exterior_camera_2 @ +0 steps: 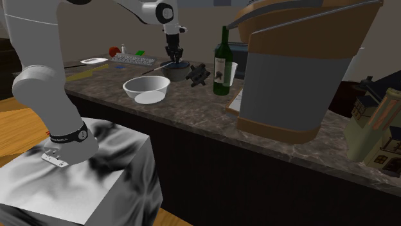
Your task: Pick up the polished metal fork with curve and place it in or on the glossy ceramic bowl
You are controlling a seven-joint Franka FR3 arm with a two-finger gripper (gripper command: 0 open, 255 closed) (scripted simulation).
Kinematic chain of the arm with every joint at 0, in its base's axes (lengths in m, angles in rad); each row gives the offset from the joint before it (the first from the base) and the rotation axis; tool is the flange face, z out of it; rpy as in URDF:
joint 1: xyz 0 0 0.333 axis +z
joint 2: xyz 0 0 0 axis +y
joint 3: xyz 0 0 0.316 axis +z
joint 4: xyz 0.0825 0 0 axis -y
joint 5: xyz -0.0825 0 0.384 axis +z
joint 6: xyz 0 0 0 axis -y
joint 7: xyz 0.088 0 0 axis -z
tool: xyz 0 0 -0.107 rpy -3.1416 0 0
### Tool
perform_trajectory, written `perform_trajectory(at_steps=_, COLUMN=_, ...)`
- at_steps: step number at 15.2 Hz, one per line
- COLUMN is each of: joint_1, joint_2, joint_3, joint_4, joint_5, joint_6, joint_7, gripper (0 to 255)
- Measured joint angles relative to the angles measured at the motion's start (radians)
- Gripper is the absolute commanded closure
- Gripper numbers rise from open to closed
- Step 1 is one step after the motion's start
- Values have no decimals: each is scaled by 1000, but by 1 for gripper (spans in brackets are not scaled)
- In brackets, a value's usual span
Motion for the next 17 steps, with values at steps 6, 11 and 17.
perform_trajectory(at_steps=6, joint_1=0, joint_2=0, joint_3=0, joint_4=0, joint_5=0, joint_6=0, joint_7=0, gripper=0)
perform_trajectory(at_steps=11, joint_1=-1, joint_2=-19, joint_3=4, joint_4=48, joint_5=10, joint_6=-64, joint_7=-6, gripper=0)
perform_trajectory(at_steps=17, joint_1=-4, joint_2=-36, joint_3=6, joint_4=81, joint_5=20, joint_6=-113, joint_7=-13, gripper=0)
